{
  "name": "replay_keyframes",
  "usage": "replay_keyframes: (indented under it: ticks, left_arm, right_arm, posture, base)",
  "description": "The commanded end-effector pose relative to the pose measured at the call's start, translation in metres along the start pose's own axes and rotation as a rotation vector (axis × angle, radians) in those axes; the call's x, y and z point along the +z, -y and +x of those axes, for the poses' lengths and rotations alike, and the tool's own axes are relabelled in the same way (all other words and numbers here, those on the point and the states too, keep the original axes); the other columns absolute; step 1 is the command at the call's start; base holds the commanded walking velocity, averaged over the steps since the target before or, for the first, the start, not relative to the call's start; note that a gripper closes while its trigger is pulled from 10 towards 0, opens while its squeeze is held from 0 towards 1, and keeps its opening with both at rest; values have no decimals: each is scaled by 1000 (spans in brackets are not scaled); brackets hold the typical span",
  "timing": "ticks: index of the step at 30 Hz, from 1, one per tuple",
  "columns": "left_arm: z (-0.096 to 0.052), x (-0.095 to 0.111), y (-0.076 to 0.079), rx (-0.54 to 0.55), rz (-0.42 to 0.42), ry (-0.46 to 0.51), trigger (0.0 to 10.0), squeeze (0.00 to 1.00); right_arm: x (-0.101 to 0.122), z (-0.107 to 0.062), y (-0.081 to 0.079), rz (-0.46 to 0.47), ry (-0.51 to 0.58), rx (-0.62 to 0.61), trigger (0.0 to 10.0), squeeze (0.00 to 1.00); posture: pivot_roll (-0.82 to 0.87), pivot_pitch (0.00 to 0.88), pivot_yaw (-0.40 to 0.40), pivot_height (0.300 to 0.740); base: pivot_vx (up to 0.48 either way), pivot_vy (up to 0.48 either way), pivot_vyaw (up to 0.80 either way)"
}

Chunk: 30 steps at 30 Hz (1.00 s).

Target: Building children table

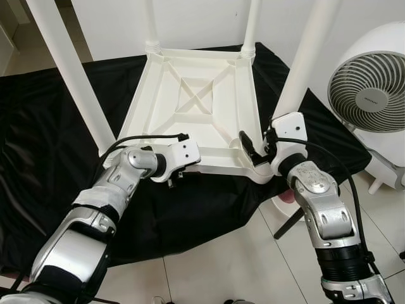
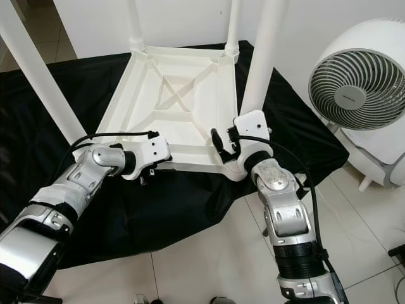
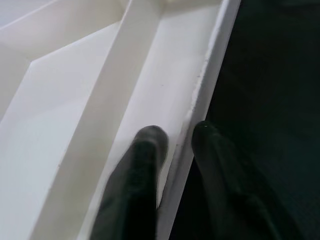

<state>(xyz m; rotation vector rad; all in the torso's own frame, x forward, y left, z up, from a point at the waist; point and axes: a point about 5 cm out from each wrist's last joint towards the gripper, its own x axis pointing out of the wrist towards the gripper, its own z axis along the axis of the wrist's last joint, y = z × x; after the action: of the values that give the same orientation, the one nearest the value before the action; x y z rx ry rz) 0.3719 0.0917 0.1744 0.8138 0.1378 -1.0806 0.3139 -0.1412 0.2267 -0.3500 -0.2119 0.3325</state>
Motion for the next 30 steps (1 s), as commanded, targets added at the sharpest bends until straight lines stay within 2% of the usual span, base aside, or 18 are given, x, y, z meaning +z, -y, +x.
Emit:
replay_keyframes:
  ticks: [1,9,14,18,19,20,23,24,25,27,28,30]
  left_arm:
    - [5,-16,11,-26,-47,-53,0,0]
    - [2,-22,12,-43,-58,-59,0,0]
    - [-17,-41,35,-188,-40,-69,0,0]
    - [-27,-46,42,-223,-32,-63,0,0]
    - [-27,-46,42,-223,-32,-63,0,0]
    - [-34,-48,43,-221,-38,-59,0,0]
    - [-34,-48,43,-221,-38,-59,0,0]
    - [-40,-49,43,-212,-44,-48,0,0]
    - [-40,-49,43,-212,-44,-48,0,0]
    - [-50,-47,36,-128,-83,-19,0,0]
    - [-50,-47,36,-128,-83,-19,0,0]
    - [-57,-47,30,-64,-102,-16,0,0]
  right_arm:
    - [0,4,-9,14,-1,47,10000,0]
    - [-1,4,-9,13,0,49,10000,0]
    - [-5,3,-15,36,-12,61,10000,0]
    - [-5,2,-23,80,-6,113,10000,0]
    - [-5,2,-23,80,-6,113,10000,0]
    - [-4,1,-32,110,3,180,10000,0]
    - [-4,1,-32,110,3,180,10000,0]
    - [-2,-1,-38,122,15,230,10000,0]
    - [-2,-1,-38,122,15,230,10000,0]
    - [3,3,-55,162,37,322,10000,0]
    - [3,3,-55,162,37,322,10000,0]
    - [10,9,-70,216,56,369,10000,0]
  posture:
    - [-132,149,47,740]
    - [-131,140,52,740]
    - [-123,131,51,740]
    - [-115,125,48,740]
    - [-115,125,48,740]
    - [-113,125,47,740]
    - [-113,125,47,740]
    - [-107,122,48,740]
    - [-107,122,48,740]
    - [-107,119,46,740]
    - [-107,119,46,740]
    - [-106,114,40,740]
  base:
    - [0,0,0]
    - [0,0,0]
    - [0,0,0]
    - [0,0,0]
    - [0,0,0]
    - [0,0,0]
    - [0,0,0]
    - [0,0,0]
    - [0,0,0]
    - [0,0,0]
    - [0,0,0]
    - [0,0,0]
